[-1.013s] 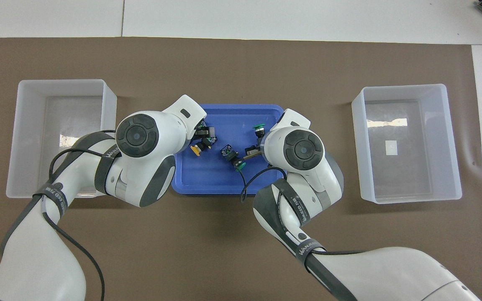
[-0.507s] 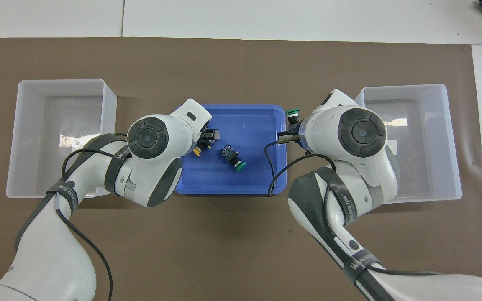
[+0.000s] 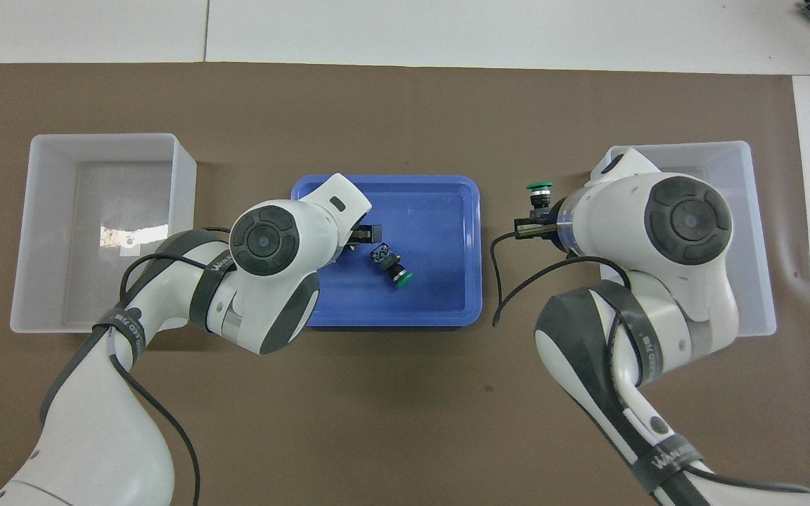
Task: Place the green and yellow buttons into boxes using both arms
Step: 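Carry the green button into the box with the right gripper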
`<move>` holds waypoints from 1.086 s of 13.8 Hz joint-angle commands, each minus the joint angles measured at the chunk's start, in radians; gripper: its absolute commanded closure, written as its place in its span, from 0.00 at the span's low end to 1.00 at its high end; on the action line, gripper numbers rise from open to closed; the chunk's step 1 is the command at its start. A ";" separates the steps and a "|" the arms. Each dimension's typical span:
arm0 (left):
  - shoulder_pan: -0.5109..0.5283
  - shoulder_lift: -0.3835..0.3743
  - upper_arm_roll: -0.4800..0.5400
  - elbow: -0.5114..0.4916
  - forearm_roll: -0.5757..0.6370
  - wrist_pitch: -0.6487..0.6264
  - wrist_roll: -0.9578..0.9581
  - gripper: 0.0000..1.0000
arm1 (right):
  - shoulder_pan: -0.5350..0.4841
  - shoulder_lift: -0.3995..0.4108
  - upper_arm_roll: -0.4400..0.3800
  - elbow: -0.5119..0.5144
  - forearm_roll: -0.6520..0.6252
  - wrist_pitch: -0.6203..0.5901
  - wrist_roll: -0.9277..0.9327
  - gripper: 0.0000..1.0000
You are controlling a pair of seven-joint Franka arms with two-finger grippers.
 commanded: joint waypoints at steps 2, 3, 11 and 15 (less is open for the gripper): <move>-0.015 0.019 0.014 -0.004 -0.007 0.021 0.116 0.02 | -0.116 -0.053 0.013 -0.043 -0.008 0.010 -0.122 1.00; -0.015 0.021 0.014 -0.006 -0.007 0.021 0.130 0.03 | -0.142 -0.055 0.013 -0.046 0.003 0.008 -0.166 1.00; -0.031 0.045 0.017 -0.018 -0.001 0.043 0.193 0.17 | -0.261 0.010 0.011 -0.072 0.007 -0.010 -0.260 1.00; -0.035 0.044 0.017 -0.033 0.000 0.038 0.195 0.43 | -0.305 0.091 0.013 -0.072 0.007 0.050 -0.320 1.00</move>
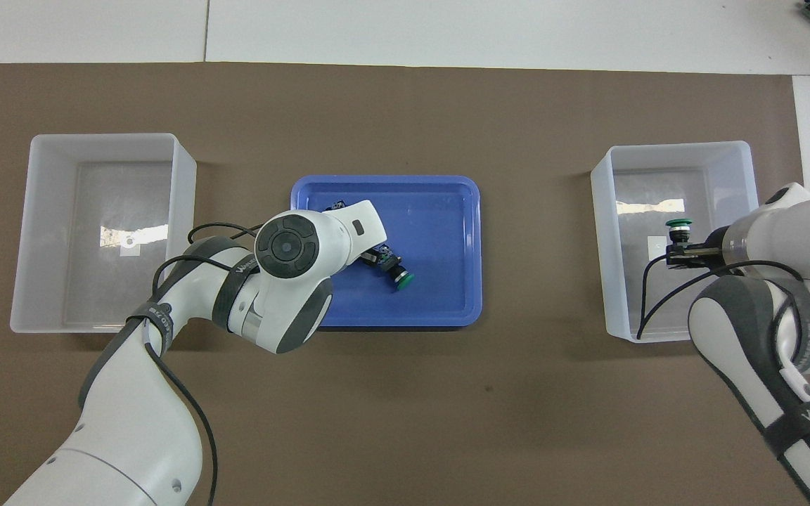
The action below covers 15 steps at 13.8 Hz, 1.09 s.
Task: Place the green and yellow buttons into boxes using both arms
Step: 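Carry the green button into the box with the right gripper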
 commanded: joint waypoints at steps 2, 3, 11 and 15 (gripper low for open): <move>-0.021 -0.009 0.018 -0.029 0.000 -0.001 0.013 0.73 | -0.062 0.070 0.013 -0.002 0.007 0.074 -0.065 1.00; -0.023 -0.013 0.018 -0.029 0.000 -0.026 0.011 0.88 | -0.067 0.087 0.013 -0.001 0.007 0.087 -0.066 1.00; -0.023 -0.020 0.021 0.026 0.000 -0.133 0.008 1.00 | -0.084 0.104 0.012 0.003 0.007 0.116 -0.066 0.77; 0.005 -0.089 0.025 0.097 -0.002 -0.301 0.012 1.00 | -0.084 0.104 0.012 0.003 0.007 0.116 -0.066 0.73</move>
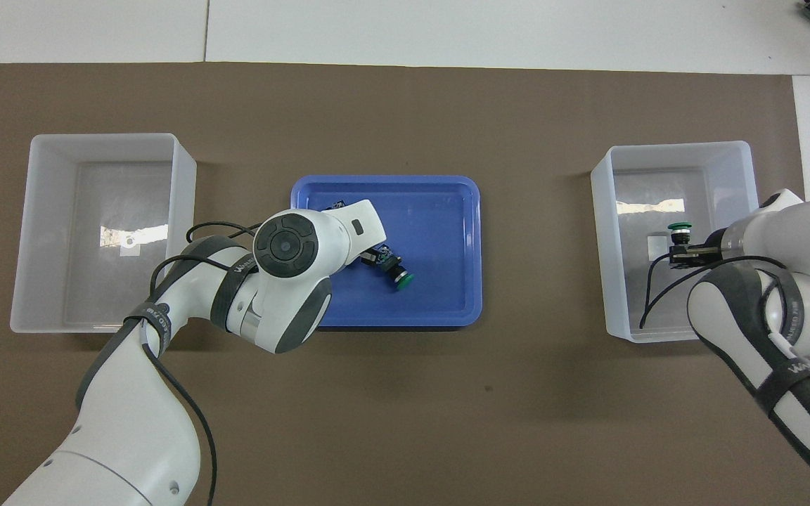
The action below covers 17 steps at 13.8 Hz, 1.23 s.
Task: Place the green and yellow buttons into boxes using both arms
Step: 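Carry the green button into the box with the right gripper, then carry the yellow button into the box with the left gripper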
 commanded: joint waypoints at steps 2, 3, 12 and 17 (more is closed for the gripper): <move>0.051 -0.106 0.013 0.059 -0.009 -0.176 0.009 1.00 | -0.018 -0.005 0.011 -0.003 0.007 0.011 -0.022 0.64; 0.074 -0.118 0.013 0.090 -0.012 -0.224 0.009 1.00 | -0.018 -0.005 0.011 -0.003 0.007 0.010 -0.020 0.48; 0.378 -0.126 0.016 0.225 -0.007 -0.362 0.008 1.00 | -0.018 -0.025 0.013 0.034 0.007 -0.018 -0.025 0.35; 0.455 -0.167 0.026 0.100 0.002 -0.286 0.025 1.00 | -0.013 -0.042 0.016 0.034 0.007 -0.035 -0.020 0.01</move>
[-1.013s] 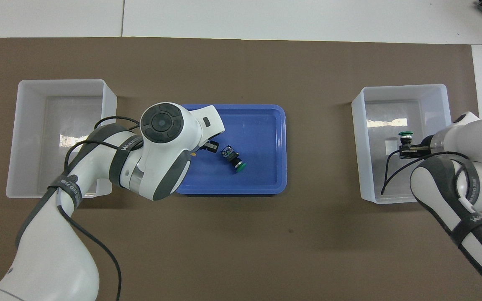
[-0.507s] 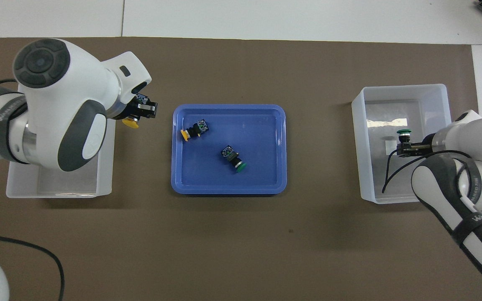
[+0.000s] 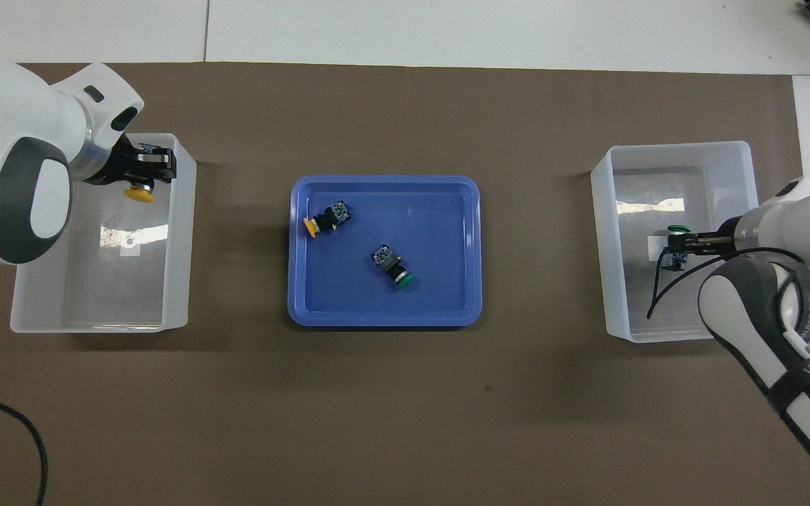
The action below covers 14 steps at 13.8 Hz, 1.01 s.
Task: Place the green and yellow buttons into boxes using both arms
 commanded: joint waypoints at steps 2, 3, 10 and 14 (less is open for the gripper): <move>0.051 -0.063 -0.002 -0.193 0.003 0.152 0.022 1.00 | 0.025 -0.064 0.018 0.018 0.008 -0.065 -0.020 0.00; 0.074 -0.066 -0.002 -0.234 0.003 0.195 0.057 1.00 | 0.072 -0.082 0.019 0.044 0.014 -0.095 -0.020 0.00; 0.131 -0.042 -0.004 -0.365 0.001 0.398 0.102 0.98 | 0.385 -0.078 0.022 0.180 0.091 -0.113 0.173 0.00; 0.125 -0.039 -0.002 -0.348 0.003 0.384 0.102 0.30 | 0.511 -0.009 0.022 0.185 0.091 0.008 0.196 0.00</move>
